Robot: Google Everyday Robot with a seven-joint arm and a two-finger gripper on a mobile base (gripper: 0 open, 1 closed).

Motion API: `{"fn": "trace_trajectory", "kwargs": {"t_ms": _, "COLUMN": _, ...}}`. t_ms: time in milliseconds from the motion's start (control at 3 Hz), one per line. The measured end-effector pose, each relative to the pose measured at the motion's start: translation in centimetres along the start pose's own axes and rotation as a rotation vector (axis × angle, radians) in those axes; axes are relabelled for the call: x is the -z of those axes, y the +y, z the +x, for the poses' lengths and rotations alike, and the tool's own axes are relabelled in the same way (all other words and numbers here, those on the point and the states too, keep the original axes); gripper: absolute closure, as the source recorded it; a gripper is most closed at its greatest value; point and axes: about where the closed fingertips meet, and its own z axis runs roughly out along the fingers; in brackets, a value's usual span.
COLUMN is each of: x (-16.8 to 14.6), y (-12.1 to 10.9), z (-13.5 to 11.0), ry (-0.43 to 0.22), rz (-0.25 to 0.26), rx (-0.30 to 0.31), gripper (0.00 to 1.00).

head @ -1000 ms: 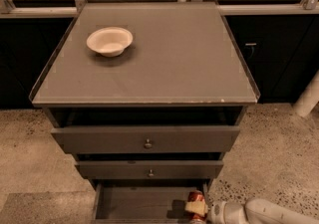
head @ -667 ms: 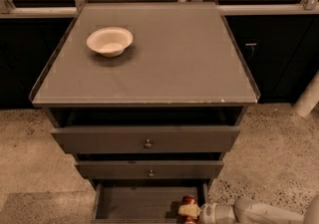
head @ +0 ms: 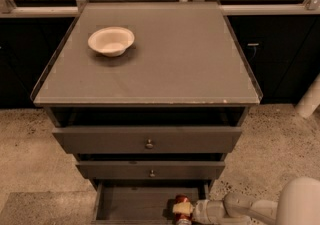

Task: Place coke can into bottom drawer

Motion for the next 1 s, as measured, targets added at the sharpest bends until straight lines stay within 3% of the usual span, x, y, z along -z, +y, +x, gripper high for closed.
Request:
{"fn": "trace_trajectory", "kwargs": {"t_ms": 333, "x": -0.36, "y": 0.10, "z": -0.57, "ry": -0.001, "rz": 0.010, "rx": 0.010, "gripper": 1.00}}
{"fn": "trace_trajectory", "kwargs": {"t_ms": 1000, "x": -0.38, "y": 0.10, "z": -0.55, "ry": 0.000, "rz": 0.010, "rx": 0.010, "gripper": 0.58}}
